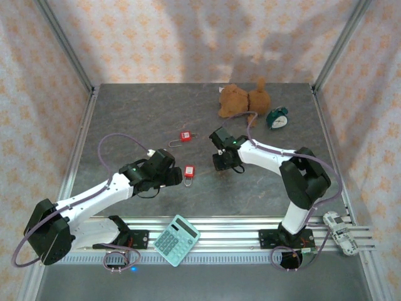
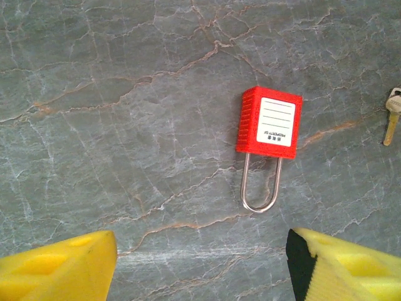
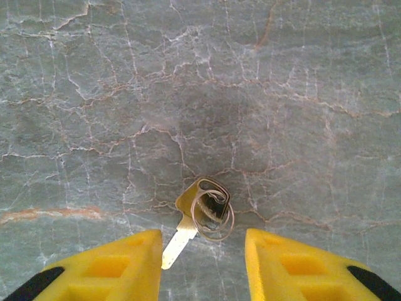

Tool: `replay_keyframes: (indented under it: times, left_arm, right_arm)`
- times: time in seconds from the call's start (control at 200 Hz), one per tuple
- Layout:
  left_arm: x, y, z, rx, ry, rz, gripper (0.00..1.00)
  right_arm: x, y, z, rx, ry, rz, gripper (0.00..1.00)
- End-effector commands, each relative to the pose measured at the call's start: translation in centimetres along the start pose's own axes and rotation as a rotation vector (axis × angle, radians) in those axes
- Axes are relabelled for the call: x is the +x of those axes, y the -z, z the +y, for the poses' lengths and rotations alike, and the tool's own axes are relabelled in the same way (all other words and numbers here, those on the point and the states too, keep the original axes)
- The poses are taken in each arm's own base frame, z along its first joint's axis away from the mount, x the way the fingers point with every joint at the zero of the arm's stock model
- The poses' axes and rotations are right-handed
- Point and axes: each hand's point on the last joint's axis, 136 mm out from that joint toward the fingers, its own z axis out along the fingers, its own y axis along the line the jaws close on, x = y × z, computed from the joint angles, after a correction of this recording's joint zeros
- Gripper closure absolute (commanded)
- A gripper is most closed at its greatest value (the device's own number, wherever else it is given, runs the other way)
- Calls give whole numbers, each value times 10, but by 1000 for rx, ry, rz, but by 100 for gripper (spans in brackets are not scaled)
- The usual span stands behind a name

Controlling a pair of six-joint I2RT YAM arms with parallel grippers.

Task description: Unlock with the key

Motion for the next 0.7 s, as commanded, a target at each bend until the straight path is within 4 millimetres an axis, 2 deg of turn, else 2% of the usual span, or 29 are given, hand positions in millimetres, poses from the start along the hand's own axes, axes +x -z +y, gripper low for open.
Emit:
replay_keyframes:
  times: [0.0, 0.18, 0.35, 0.691]
  left_arm:
    - [-5, 1, -5, 10, 7, -16, 27]
    - [-4, 0, -5, 9, 8, -15, 27]
    - [-4, 1, -4, 4, 3, -15, 27]
    - [-3, -1, -4, 6, 3, -8, 27]
  right_arm:
    - [-2, 1, -1, 52, 62, 15, 62]
    - [-7, -2, -3, 90, 78, 20, 65]
    - [-4, -7, -6, 114, 90, 42, 70]
    - [1, -12, -6, 118, 92, 59, 70]
